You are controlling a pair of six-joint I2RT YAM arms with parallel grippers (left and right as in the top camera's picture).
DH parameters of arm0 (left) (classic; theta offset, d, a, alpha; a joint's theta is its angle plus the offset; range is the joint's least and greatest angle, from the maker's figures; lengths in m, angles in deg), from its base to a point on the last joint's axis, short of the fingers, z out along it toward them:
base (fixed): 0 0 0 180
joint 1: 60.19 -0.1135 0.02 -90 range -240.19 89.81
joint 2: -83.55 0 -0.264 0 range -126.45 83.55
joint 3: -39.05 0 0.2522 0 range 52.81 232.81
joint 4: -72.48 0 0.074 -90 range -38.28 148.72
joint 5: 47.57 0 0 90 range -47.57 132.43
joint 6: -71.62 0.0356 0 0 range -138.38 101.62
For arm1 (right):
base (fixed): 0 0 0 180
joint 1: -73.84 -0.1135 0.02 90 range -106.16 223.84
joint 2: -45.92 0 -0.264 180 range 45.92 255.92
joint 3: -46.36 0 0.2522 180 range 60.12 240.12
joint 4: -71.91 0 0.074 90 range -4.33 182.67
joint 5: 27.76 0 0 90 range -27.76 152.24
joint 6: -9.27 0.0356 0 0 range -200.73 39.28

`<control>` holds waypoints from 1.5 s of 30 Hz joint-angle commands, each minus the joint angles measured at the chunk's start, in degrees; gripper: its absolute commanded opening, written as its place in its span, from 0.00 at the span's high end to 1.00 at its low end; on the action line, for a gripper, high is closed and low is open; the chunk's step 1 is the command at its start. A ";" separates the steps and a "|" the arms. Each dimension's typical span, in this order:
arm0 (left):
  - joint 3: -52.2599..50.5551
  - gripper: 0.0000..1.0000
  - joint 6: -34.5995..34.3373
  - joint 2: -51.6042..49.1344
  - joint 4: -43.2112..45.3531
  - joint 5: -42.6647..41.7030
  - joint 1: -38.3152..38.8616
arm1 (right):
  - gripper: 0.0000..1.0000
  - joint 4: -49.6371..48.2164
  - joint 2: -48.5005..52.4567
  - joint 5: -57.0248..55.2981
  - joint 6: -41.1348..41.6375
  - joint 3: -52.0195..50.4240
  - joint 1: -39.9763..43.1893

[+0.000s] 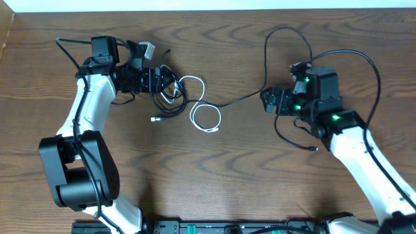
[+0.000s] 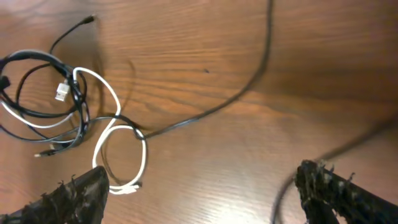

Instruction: Untangle cables

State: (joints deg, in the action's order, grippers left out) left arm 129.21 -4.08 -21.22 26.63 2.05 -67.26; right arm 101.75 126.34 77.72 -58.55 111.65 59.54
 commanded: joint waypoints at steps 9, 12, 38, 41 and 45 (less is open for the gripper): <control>-0.48 0.51 -4.57 -0.59 1.16 7.45 0.31 | 0.07 -23.26 11.56 1.62 0.68 0.09 -7.32; -0.48 0.55 -4.59 -2.64 1.99 7.48 1.14 | 0.07 -26.75 14.23 1.60 1.18 0.09 -8.74; -0.42 0.93 7.26 -6.01 2.56 -30.32 2.27 | 0.25 0.02 18.38 2.03 -8.13 20.26 -10.86; -0.44 0.92 9.18 -6.05 1.92 -33.77 2.40 | 0.26 0.02 19.65 2.01 -8.13 20.26 -10.82; -0.44 0.93 9.25 -6.23 1.90 -35.74 3.37 | 0.33 0.42 21.64 2.03 -8.04 20.26 -10.82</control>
State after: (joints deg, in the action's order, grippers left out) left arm 129.10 2.78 -27.75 28.70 -27.98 -64.68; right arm 101.75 145.94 79.41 -65.92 131.63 48.96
